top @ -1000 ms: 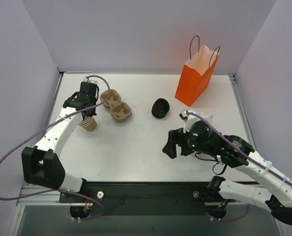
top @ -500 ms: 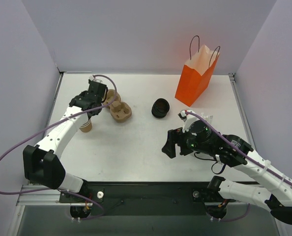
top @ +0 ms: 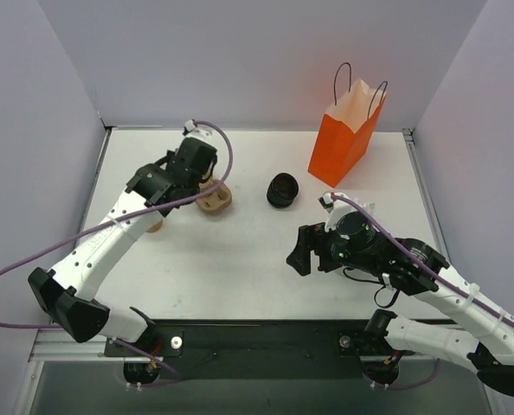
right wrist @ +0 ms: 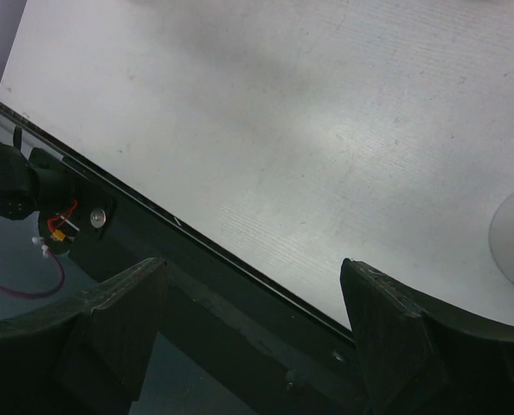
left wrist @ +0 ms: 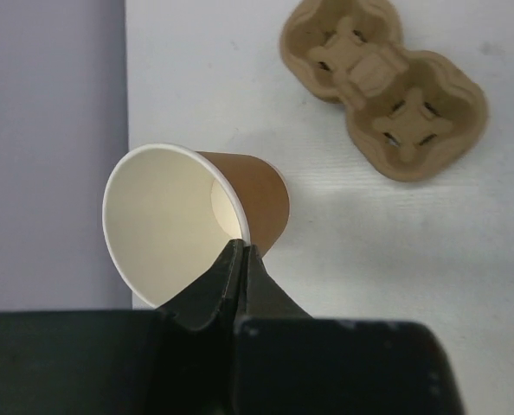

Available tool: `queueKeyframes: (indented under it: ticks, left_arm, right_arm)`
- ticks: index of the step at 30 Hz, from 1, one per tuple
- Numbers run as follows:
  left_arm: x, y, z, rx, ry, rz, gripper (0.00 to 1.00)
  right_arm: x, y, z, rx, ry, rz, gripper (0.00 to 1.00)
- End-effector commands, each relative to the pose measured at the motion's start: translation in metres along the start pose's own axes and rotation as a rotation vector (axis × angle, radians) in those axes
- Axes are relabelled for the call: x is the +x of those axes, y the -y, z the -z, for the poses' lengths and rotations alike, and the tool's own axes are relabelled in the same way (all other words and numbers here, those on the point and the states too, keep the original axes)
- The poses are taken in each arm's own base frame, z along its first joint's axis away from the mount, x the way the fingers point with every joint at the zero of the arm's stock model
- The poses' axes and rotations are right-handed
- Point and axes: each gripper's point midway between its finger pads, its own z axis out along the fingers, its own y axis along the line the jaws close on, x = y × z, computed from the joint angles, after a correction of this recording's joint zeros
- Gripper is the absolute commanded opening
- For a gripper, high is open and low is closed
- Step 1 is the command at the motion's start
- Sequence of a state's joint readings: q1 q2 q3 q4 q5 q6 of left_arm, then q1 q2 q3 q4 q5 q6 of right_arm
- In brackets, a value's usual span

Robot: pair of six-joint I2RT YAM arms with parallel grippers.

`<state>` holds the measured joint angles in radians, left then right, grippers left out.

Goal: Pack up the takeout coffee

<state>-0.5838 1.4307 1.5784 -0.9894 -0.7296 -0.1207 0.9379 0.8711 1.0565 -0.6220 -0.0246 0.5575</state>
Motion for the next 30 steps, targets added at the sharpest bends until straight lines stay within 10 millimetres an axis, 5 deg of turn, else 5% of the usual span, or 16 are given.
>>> queueKeyframes:
  ticks: [1,7,15,21,30]
  left_arm:
    - [0.026,0.039,0.048,0.121,0.011,-0.032,0.00]
    - [0.073,0.114,0.083,0.255,0.006,-0.091,0.00]
    - [0.111,0.198,0.085,0.274,-0.021,-0.198,0.00]
    - [0.129,0.240,0.080,0.250,-0.037,-0.269,0.00]
    - [0.143,0.257,0.075,0.240,-0.042,-0.279,0.06]
  right_arm:
    - [-0.021,-0.005,0.017,-0.017,0.106,-0.054,0.83]
    - [-0.019,-0.001,0.027,-0.028,0.141,-0.086,0.83]
    - [-0.013,0.005,0.032,-0.029,0.161,-0.116,0.83]
    - [-0.010,0.006,0.035,-0.033,0.161,-0.126,0.83]
    - [-0.011,0.010,0.042,-0.024,0.185,-0.137,0.83]
